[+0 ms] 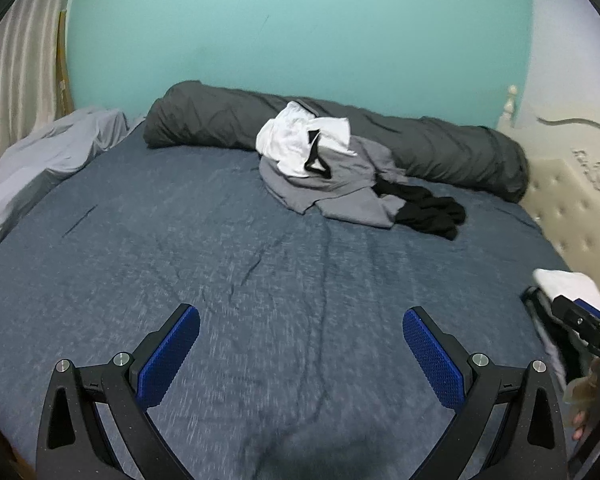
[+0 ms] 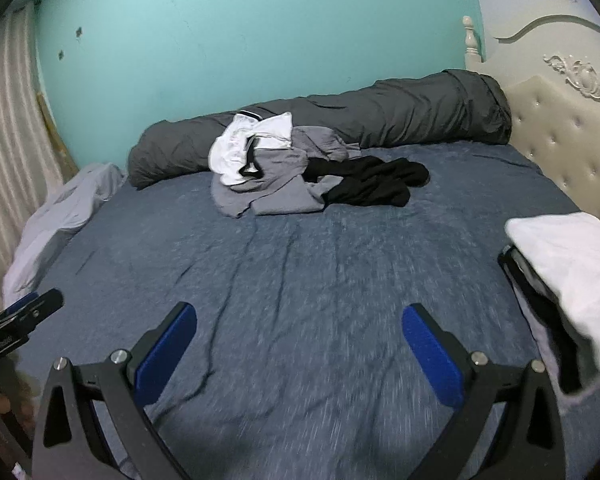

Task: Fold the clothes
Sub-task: 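Move the right tool to the white shirt and grasp its black-trimmed hem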

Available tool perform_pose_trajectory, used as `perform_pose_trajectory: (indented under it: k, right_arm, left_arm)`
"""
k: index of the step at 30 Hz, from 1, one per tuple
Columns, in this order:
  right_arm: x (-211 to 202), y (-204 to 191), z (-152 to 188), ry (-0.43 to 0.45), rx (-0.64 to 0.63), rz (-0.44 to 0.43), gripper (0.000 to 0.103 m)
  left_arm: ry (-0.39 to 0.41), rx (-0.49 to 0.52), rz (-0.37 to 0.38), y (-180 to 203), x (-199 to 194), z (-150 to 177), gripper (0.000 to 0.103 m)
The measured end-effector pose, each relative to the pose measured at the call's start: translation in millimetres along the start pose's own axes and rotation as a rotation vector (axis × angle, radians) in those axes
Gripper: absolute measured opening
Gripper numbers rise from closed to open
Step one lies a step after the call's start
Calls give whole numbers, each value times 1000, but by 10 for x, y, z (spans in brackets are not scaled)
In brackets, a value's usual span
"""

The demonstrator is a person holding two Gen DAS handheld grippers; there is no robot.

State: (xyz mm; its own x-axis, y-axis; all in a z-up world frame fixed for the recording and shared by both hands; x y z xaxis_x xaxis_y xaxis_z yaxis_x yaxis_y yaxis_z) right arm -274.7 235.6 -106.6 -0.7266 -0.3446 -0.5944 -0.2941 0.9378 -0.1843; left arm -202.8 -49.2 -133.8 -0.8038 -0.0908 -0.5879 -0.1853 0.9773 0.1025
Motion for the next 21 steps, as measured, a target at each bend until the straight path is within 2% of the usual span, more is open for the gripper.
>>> perform_pose_trajectory:
  k: [6,11,21]
  right_arm:
    - [1127,99,-160,-62,5,-61,103]
    - [1840,140,-277,-103,0,-89,103]
    - [2551,-4,-794,-194,-16,-50,102]
  left_arm:
    - [-32,-33,-17,-63,982,-180,103]
    - [-60,-74,4,-116,1465,-340,103]
    - [-140,-115,-17,-345,1970,-738,103]
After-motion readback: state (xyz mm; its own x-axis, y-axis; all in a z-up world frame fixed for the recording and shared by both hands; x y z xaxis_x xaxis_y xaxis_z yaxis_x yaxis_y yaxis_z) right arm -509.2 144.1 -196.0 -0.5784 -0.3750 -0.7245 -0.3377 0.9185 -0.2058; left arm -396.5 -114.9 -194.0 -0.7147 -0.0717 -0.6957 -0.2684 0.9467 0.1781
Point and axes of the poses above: each gripper's, at about its wrist camera, not at the fingertips, and x roughly the way its jaws point, y to its right, z to its underside, the point moved 2 cm from there along x, roughly the way its jaws point, and after that the axes turned 3 degrees about y, right-handed, at the moved point
